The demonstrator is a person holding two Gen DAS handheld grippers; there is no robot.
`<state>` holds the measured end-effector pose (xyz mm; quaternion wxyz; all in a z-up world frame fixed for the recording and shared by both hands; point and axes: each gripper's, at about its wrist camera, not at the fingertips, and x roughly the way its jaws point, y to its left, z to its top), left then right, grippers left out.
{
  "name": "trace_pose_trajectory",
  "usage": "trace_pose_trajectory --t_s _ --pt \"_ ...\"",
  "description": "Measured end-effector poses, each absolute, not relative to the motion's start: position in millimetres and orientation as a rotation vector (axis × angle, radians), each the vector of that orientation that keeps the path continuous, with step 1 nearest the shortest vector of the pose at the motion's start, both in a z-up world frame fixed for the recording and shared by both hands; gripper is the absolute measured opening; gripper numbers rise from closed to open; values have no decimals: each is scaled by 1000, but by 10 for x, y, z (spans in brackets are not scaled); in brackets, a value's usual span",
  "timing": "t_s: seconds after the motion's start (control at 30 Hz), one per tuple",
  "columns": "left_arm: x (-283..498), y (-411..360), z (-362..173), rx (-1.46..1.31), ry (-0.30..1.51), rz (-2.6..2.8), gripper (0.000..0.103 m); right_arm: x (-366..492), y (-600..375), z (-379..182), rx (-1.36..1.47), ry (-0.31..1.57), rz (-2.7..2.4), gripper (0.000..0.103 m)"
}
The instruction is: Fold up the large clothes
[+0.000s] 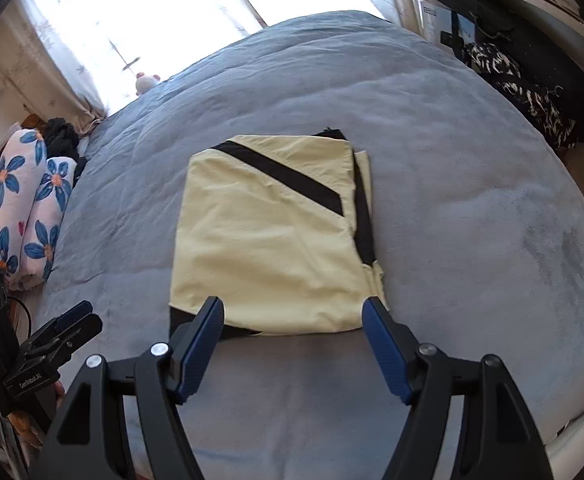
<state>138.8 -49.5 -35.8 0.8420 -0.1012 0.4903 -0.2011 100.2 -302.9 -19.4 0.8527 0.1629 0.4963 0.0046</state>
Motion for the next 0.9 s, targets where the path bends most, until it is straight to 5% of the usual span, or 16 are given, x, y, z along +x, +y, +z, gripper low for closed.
trace_pose_trajectory --t_s 0.37,0.9 --pt "1817 -631 -941 -302 1179 -437 88 1306 -3712 -777 589 1098 43 72" --pt "2161 -887 -1525 -329 1273 -453 88 1692 -3806 -1298 576 1119 188 72"
